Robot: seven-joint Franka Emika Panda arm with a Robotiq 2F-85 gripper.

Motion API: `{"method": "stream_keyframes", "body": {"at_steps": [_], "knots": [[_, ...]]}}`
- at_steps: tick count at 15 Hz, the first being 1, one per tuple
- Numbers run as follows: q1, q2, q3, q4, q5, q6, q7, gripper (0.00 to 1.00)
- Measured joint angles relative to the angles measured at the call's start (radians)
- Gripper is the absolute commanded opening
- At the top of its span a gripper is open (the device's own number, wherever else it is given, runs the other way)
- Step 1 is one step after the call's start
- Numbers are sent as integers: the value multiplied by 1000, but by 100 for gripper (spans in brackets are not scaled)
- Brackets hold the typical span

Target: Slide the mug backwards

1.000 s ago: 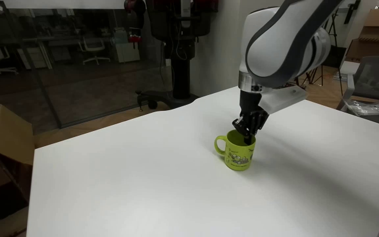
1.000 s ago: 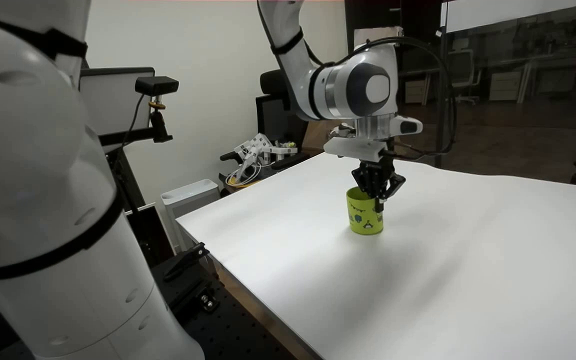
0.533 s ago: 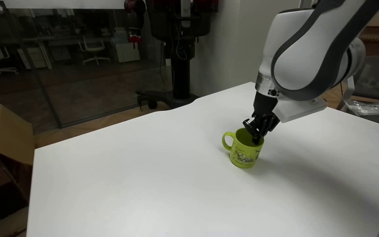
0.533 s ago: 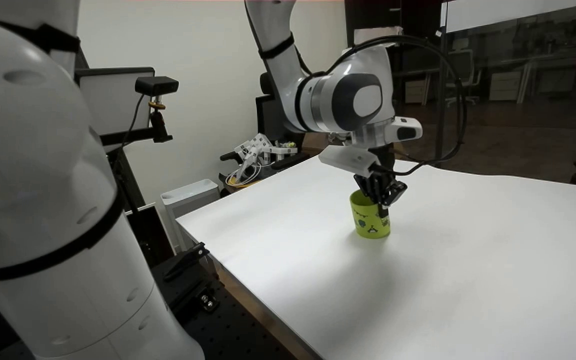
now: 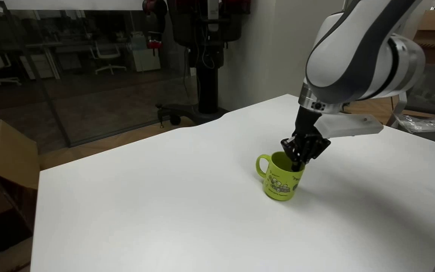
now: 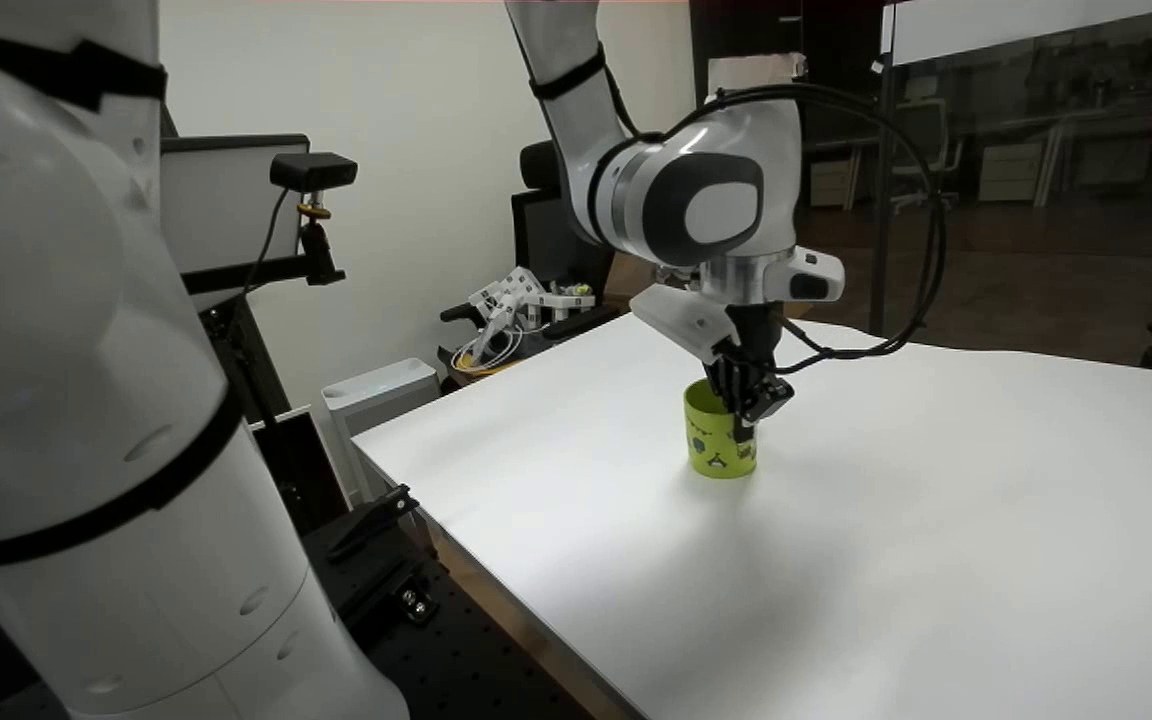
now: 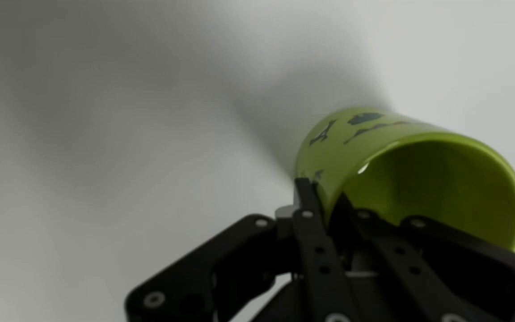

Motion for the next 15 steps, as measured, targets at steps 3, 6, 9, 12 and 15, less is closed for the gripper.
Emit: {"method": "stream_keyframes", "body": {"at_steps": [3, 6, 9, 12, 15], "knots": [[-10, -2, -1, 0, 17, -12, -1, 48], [-7, -11, -14, 1, 16, -12, 3, 68], [-2, -20, -27, 1, 14, -12, 6, 88], [9, -35, -37, 1, 0, -12, 8, 100], [25, -75, -36, -4, -5, -21, 4, 100]]}}
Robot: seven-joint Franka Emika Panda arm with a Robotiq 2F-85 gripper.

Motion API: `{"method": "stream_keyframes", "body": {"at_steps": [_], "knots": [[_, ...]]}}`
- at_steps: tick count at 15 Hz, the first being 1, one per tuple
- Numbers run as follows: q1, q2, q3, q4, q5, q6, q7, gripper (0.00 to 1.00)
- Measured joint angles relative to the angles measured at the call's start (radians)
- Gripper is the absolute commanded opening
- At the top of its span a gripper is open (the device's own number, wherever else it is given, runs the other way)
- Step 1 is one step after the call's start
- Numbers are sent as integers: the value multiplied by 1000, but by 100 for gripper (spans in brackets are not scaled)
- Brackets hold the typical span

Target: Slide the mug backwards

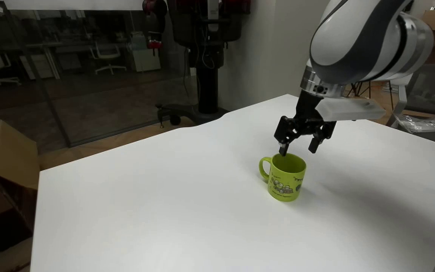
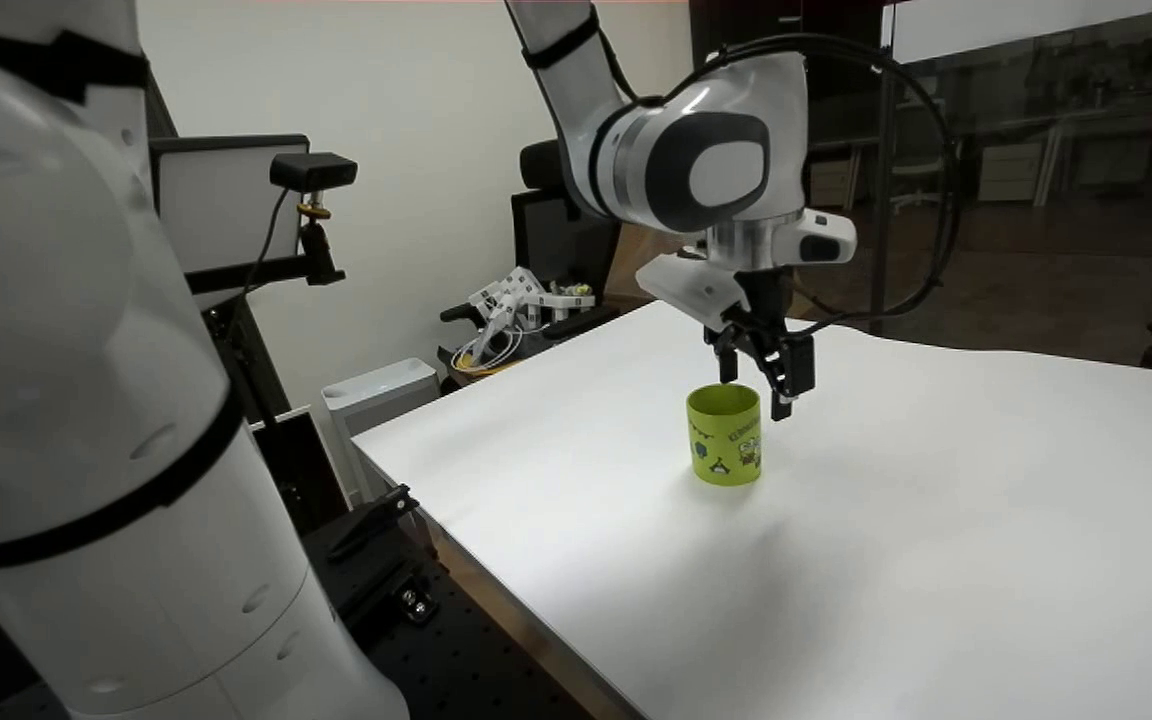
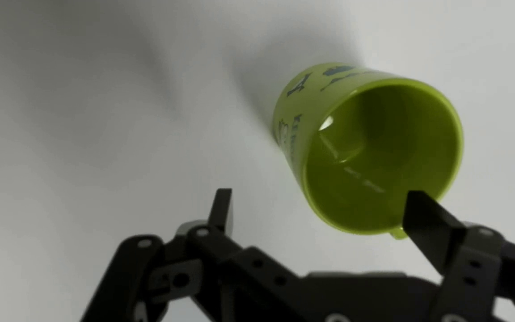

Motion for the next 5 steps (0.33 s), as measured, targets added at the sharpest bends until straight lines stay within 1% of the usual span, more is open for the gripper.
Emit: {"method": "stream_keyframes", "body": {"at_steps": [2, 5], "knots": [[2, -36, 14, -4, 6, -24, -14, 100], [0, -25, 11, -4, 5, -23, -15, 100]]}}
